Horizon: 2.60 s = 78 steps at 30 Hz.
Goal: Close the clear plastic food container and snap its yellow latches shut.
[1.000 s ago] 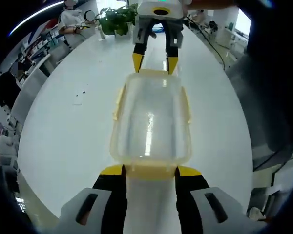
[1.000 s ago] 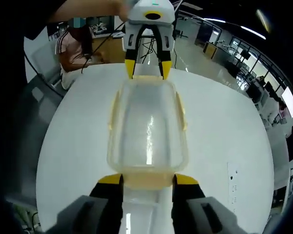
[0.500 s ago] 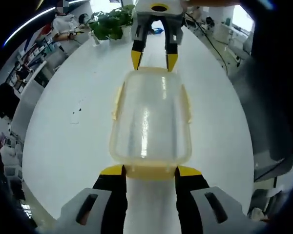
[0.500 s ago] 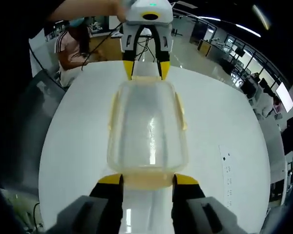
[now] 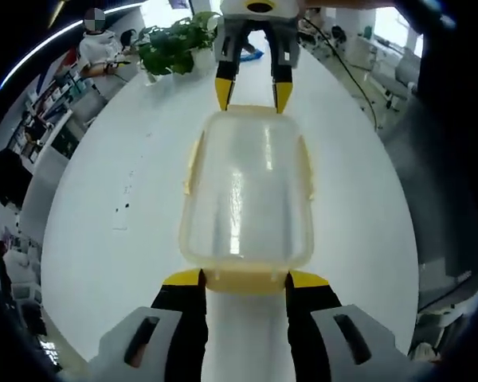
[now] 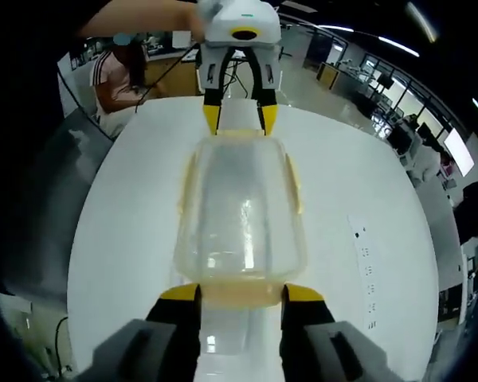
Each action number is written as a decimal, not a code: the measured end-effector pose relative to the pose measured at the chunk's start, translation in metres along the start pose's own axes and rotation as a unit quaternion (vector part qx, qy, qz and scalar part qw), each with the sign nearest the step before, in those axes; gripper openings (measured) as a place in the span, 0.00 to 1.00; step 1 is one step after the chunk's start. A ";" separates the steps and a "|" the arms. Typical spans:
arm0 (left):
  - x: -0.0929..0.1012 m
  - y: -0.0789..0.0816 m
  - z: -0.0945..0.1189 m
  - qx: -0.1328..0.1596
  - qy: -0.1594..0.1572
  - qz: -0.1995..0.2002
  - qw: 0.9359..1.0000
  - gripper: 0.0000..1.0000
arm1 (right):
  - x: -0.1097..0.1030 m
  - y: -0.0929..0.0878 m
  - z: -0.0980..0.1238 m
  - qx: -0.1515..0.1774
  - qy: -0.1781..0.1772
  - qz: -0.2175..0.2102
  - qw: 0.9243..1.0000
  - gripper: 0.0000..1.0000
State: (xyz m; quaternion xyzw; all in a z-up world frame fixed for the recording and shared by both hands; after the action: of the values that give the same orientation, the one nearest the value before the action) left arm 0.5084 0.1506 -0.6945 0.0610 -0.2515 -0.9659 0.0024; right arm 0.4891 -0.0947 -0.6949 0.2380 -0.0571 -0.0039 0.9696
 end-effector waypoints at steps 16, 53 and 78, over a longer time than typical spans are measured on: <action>-0.003 0.032 -0.022 -0.003 -0.004 -0.014 1.000 0.35 | -0.004 -0.032 0.020 -0.003 -0.008 -0.021 1.000 0.36; 0.008 0.075 -0.070 0.008 -0.026 -0.015 1.000 0.35 | -0.014 -0.085 0.033 -0.055 -0.003 -0.041 0.998 0.36; 0.025 0.063 -0.092 0.008 -0.069 -0.007 0.998 0.36 | -0.032 -0.099 -0.004 -0.097 0.044 -0.050 0.993 0.36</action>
State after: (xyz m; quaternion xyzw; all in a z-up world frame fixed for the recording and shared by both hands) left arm 0.4928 0.0502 -0.7471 -0.0044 -0.2588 -0.9657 -0.0223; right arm 0.4600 -0.1799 -0.7475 0.1455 -0.0017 -0.0473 0.9882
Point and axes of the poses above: the point that each gripper's makers call its tool centre point, and the gripper's own axes: z roughly backward along the fingers, x roughly to its right, y roughly out of its top, the point moved 9 cm from there along z, roughly backward along the fingers, and after that the axes turned 1 degree about y, right-handed, at the moved point
